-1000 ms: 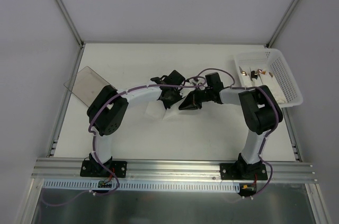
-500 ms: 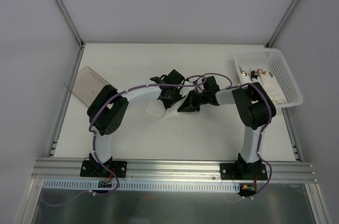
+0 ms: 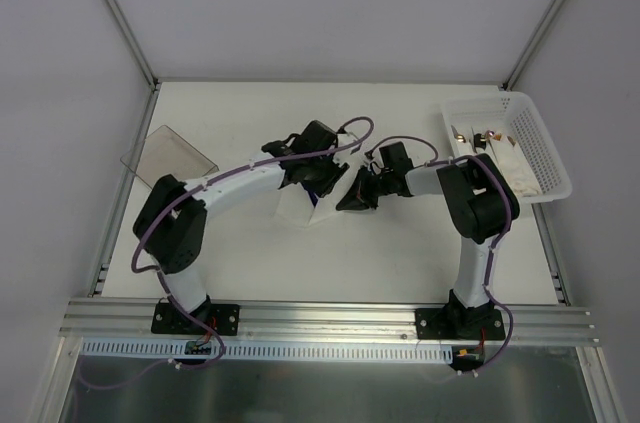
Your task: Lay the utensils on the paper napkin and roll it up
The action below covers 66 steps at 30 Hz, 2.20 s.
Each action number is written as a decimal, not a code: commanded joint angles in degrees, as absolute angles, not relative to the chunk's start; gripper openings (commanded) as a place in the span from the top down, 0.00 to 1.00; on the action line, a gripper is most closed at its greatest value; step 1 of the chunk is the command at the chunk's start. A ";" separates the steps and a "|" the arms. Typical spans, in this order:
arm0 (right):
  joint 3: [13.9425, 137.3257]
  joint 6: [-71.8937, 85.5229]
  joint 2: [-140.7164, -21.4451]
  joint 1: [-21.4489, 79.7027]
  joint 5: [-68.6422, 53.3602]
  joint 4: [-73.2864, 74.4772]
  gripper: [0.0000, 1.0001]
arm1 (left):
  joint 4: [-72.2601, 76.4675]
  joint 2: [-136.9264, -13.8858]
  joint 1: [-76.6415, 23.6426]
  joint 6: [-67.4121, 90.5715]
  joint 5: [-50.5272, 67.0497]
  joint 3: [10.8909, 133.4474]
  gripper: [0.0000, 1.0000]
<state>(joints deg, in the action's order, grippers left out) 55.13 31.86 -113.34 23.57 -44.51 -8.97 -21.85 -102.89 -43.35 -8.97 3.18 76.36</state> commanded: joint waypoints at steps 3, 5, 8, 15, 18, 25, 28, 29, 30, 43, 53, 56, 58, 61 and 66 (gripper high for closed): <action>57.92 28.22 -113.64 23.99 -41.93 -4.49 1.00 | -20.22 -93.87 -41.48 11.38 10.36 70.50 0.72; 58.44 27.34 -113.73 24.26 -41.49 -3.52 1.00 | -16.38 -92.99 -41.48 15.53 12.30 65.59 0.76; 59.50 26.20 -114.25 24.78 -41.40 -2.03 1.00 | -11.44 -91.67 -41.48 24.15 13.62 58.55 0.80; 62.49 23.12 -115.92 25.84 -40.87 3.16 1.00 | -2.02 -93.16 -41.48 36.46 12.13 51.77 0.83; 63.19 22.24 -116.45 26.10 -40.78 4.39 1.00 | -1.85 -94.83 -41.48 37.87 9.76 52.12 0.84; 64.34 21.09 -116.98 26.19 -40.52 6.06 1.00 | -0.97 -95.19 -40.96 39.55 7.12 52.65 0.86; 64.51 21.01 -117.07 26.19 -40.43 6.24 1.00 | -0.97 -94.31 -38.94 40.95 7.03 51.51 0.87; 64.51 20.92 -117.16 26.19 -40.34 6.33 1.00 | -0.97 -94.13 -38.59 41.22 6.94 51.16 0.87; 64.51 20.92 -117.16 26.28 -40.34 6.24 1.00 | -0.97 -93.96 -38.24 41.13 6.86 50.89 0.87; 64.95 19.42 -116.89 26.28 -40.34 7.21 1.00 | -2.28 -98.61 -37.71 42.45 5.10 49.75 0.90; 67.94 12.32 -111.36 26.19 -37.10 13.00 0.92 | -3.87 -100.28 -37.44 44.03 4.66 49.13 0.96; 70.04 7.57 -109.25 26.19 -32.79 17.74 0.91 | -3.95 -100.89 -37.35 44.30 5.10 49.48 0.97; 71.01 4.49 -108.55 26.10 -30.77 20.46 0.91 | -3.96 -101.07 -37.35 44.30 5.19 49.74 0.97; 72.15 2.12 -107.85 25.75 -30.50 22.93 0.89 | -4.04 -101.42 -37.35 44.47 5.27 49.83 0.97; 73.39 0.53 -105.21 24.00 -28.84 25.22 0.82 | -3.96 -101.51 -37.35 44.38 5.45 49.92 0.98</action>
<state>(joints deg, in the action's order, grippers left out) 71.31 3.90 -109.56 25.45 -31.79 21.12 -1.04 -98.45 -37.43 44.36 7.27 50.68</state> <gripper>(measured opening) 0.166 0.028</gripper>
